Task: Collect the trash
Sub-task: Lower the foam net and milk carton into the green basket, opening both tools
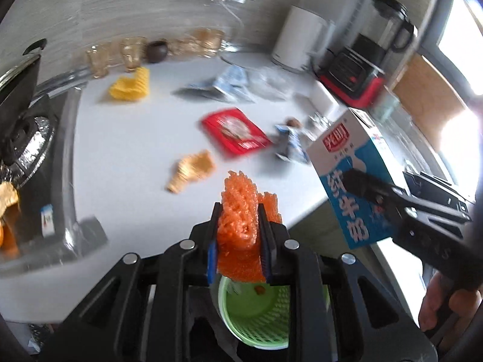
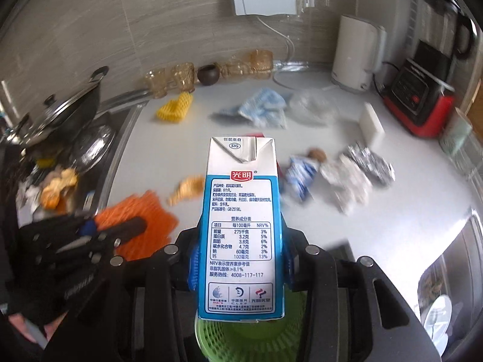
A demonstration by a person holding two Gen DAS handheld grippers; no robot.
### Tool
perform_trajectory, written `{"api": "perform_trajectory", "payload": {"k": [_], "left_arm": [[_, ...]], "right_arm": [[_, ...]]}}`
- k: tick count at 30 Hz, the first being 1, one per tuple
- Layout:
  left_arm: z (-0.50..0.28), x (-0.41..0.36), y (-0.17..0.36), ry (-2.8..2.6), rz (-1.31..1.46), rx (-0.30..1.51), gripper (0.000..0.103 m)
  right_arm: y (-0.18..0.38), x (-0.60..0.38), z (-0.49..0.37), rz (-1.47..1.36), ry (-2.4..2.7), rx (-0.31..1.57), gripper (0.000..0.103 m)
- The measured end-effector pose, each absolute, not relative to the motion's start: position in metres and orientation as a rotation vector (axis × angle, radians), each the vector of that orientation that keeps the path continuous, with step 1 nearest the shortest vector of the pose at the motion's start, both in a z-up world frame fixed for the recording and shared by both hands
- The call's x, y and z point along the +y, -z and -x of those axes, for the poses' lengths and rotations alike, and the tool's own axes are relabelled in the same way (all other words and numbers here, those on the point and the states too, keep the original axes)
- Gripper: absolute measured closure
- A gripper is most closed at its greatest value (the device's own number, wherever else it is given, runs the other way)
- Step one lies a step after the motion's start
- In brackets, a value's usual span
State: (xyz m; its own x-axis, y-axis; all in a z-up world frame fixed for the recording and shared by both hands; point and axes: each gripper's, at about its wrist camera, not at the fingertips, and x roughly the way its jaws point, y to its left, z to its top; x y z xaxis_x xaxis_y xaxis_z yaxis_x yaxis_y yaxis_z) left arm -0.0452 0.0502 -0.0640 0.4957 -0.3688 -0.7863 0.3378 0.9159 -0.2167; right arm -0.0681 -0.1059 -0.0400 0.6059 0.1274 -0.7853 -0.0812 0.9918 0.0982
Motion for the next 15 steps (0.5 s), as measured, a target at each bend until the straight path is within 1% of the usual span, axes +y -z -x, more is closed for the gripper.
{"api": "perform_trajectory", "payload": {"k": [8, 15], "left_arm": [[0.115, -0.005, 0.073, 0.450, 0.004, 0.992, 0.081], [0.149, -0.028, 0.087, 0.435, 0.006, 1.027, 0.081]], "right_arm": [[0.042, -0.168, 0.140, -0.072, -0.107, 0.917, 0.062], [0.041, -0.188, 0.168, -0.074, -0.136, 0.898, 0.062]]}}
